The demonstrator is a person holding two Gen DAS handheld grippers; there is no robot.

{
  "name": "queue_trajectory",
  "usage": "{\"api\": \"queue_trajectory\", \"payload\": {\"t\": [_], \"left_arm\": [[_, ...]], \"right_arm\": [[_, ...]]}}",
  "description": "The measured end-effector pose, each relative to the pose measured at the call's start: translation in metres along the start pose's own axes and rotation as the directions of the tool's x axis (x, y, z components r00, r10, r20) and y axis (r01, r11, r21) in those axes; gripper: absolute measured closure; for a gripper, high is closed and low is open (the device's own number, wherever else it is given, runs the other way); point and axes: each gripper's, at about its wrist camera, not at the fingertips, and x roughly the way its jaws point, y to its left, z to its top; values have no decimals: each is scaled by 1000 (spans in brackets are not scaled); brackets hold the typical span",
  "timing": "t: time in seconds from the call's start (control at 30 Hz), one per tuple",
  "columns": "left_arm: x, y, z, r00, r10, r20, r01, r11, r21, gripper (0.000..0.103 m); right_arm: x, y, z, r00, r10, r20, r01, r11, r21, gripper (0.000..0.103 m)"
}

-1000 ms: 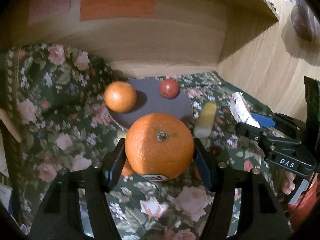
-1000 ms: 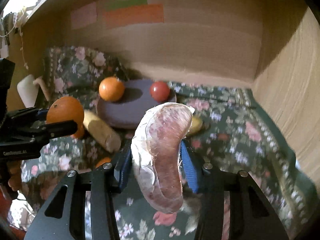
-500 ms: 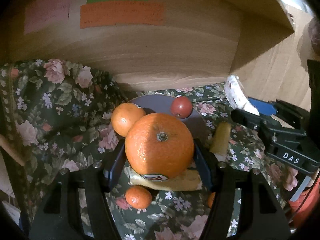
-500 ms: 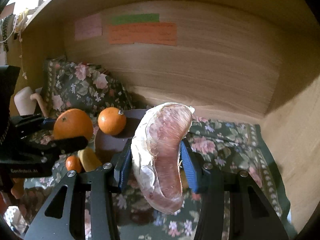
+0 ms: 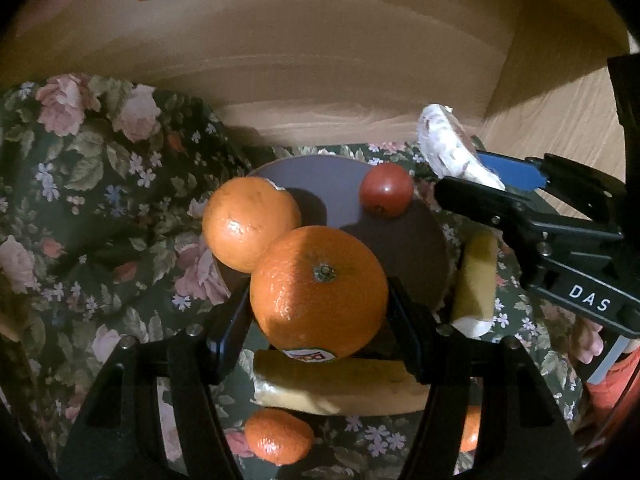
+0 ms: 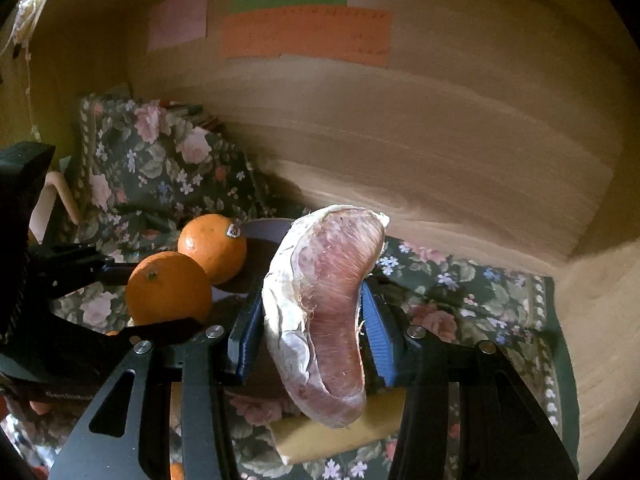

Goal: Organize fruits
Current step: 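Carry both fruits to the plate and open the right tool on it, then lower the stickered orange onto the plate and open the left tool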

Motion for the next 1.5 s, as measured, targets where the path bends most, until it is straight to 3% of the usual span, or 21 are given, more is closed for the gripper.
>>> {"api": "queue_trajectory", "payload": {"t": [0.3,0.57,0.87,1.13,1.2,1.3,1.5], "left_arm": [[28,6,2,998,-10,-69,9,1000,-17,38],[30,7,1,998,-22,-52,22,1000,-6,37],[-11,29,-7,999,-1,50,4,999,-47,37],[-22,56,-22,999,28,44,-24,995,-93,36],[-24,58,-26,999,30,42,-26,995,-91,36],[-28,57,-28,999,31,42,-27,996,-88,36],[-47,50,-34,997,31,73,-26,998,-64,36]], "right_arm": [[14,-1,0,999,22,-37,-22,1000,-16,60],[24,2,0,997,24,-79,-26,999,-25,60],[44,18,9,991,31,-131,-39,998,-58,60],[57,26,13,988,10,-157,-21,997,-73,60],[55,28,16,989,1,-149,-13,997,-78,59],[43,28,19,992,-1,-123,-7,998,-68,46],[12,32,15,996,16,-93,-20,999,-36,46]]}}
